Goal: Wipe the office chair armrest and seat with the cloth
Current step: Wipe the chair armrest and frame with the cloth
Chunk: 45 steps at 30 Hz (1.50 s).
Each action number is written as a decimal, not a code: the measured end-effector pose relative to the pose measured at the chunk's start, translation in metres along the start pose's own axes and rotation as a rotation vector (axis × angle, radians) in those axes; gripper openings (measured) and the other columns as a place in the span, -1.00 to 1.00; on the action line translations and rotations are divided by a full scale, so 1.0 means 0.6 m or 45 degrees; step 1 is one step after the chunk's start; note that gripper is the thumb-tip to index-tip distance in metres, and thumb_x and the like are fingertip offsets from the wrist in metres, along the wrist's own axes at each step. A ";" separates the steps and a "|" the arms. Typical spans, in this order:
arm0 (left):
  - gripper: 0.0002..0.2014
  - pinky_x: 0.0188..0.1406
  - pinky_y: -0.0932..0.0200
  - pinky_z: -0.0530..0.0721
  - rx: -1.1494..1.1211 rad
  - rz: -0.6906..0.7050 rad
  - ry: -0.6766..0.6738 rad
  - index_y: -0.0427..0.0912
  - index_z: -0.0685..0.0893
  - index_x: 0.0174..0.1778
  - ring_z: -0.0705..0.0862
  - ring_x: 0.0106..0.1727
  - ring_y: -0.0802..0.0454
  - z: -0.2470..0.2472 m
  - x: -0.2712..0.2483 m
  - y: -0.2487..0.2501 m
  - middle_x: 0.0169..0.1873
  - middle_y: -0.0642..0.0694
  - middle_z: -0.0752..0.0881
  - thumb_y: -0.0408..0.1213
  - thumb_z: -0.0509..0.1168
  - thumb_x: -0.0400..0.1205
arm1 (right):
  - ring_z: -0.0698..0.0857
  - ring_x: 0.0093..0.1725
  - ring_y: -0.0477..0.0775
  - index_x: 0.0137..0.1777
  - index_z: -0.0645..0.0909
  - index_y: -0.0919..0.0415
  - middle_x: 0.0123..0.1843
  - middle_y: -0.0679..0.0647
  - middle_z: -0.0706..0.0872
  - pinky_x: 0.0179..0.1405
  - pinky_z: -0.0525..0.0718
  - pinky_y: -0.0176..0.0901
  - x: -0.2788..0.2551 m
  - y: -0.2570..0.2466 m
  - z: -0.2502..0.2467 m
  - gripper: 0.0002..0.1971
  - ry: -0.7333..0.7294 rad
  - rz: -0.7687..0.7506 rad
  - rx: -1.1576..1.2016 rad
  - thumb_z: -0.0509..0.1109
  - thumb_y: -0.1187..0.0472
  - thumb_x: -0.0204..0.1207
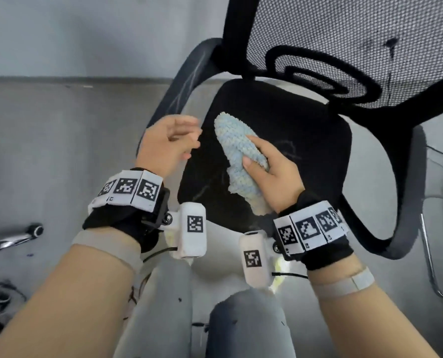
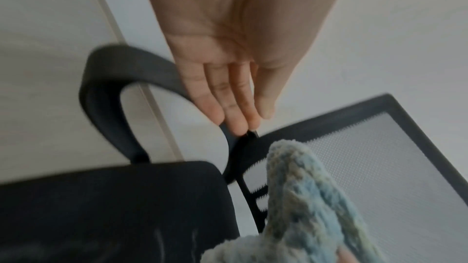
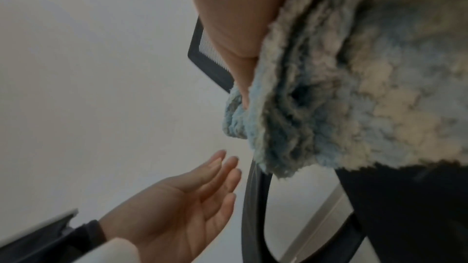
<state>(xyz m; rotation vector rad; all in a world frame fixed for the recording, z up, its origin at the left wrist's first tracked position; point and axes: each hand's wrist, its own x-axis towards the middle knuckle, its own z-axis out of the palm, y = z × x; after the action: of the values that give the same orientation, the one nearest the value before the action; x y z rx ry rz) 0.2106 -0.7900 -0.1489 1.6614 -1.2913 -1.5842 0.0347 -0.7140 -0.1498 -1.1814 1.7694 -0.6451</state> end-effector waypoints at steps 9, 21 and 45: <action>-0.61 0.08 0.51 0.49 0.140 -0.135 -0.007 -0.33 0.46 0.41 0.58 0.24 -0.01 -0.145 0.084 -0.086 0.26 -0.14 0.60 -0.51 0.15 0.63 | 0.49 0.15 -0.03 0.53 0.25 -0.06 0.33 0.15 0.52 0.13 0.40 -0.21 0.116 -0.091 0.115 -0.52 0.035 -0.029 -0.330 0.20 0.04 0.61; -0.67 -0.10 0.28 0.63 0.213 -0.214 -0.059 -0.31 0.66 0.17 0.59 -0.28 0.09 -0.154 0.106 -0.118 -0.19 -0.13 0.65 -0.54 0.35 0.48 | 0.53 0.15 0.15 0.57 -0.02 -0.26 0.37 0.15 0.27 0.15 0.62 0.07 0.121 -0.074 0.230 -0.38 -0.270 0.014 -0.558 0.19 0.04 0.61; -0.74 -0.43 0.58 0.55 0.060 -0.299 -0.038 -0.13 0.70 0.04 0.56 -0.58 0.41 -0.161 0.099 -0.140 -0.39 0.00 0.65 -0.50 0.35 0.50 | 0.55 0.30 0.26 0.46 0.29 -0.32 0.39 0.14 0.51 0.20 0.56 0.04 0.237 -0.104 0.181 -0.52 -0.061 0.077 -0.649 0.20 0.02 0.56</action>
<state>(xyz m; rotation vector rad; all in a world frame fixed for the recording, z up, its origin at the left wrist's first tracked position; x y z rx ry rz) 0.3189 -0.8298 -0.2302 1.8833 -1.1911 -1.7296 0.1366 -0.8634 -0.2060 -1.4555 1.9827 -0.1231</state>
